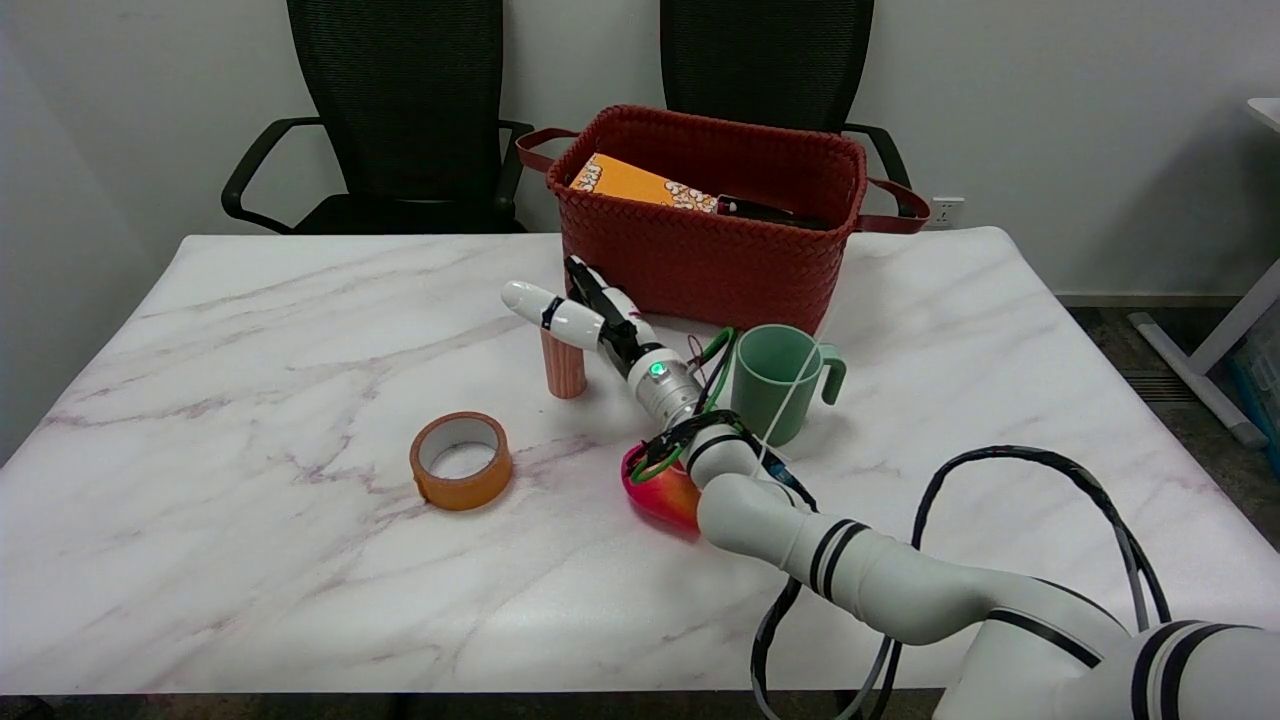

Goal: Pick up the wooden cylinder.

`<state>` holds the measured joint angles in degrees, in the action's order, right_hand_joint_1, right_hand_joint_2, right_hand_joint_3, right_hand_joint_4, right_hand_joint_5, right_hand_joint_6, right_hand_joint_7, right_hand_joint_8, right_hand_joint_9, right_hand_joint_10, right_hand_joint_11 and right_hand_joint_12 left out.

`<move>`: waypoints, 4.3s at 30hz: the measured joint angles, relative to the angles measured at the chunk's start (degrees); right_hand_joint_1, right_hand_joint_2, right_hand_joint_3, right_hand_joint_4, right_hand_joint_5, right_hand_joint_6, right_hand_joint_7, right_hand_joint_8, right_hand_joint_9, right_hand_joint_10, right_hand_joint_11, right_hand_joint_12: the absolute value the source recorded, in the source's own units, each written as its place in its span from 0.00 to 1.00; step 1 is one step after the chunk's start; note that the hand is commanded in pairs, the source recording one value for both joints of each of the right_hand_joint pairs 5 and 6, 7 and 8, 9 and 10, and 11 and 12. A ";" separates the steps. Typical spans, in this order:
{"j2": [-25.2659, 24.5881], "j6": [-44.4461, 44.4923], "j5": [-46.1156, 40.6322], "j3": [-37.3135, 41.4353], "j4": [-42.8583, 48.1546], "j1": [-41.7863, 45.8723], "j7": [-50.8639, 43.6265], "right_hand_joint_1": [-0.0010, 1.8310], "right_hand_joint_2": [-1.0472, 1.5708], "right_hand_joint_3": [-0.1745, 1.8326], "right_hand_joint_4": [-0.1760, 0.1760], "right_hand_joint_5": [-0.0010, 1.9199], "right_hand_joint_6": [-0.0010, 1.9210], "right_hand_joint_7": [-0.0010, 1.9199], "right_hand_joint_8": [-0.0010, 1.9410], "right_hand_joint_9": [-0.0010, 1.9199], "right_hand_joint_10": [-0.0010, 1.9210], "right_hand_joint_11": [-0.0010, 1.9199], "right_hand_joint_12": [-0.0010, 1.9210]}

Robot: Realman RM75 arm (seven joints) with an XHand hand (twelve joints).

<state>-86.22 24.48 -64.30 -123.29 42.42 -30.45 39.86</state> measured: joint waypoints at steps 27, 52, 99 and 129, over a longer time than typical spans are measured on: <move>-1.17 0.22 3.59 -0.53 -2.18 -0.90 -0.07 0.63 0.61 0.00 0.50 0.00 0.00 0.00 0.00 0.00 0.00 0.04 0.04; -1.60 0.16 4.95 -0.33 -6.45 -2.03 -0.15 0.61 0.61 0.00 0.50 0.00 0.00 0.10 0.10 0.16 0.16 0.13 0.13; -1.97 5.31 0.32 -0.18 -7.03 0.04 2.99 0.47 0.68 0.00 0.50 0.82 0.82 0.93 0.92 0.91 0.91 0.98 0.98; 0.22 12.18 0.09 0.42 2.54 1.86 3.42 0.44 0.76 0.00 0.50 0.84 0.84 0.95 0.94 0.93 0.93 0.95 0.95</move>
<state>-86.00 36.66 -64.21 -122.86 44.96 -28.59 43.28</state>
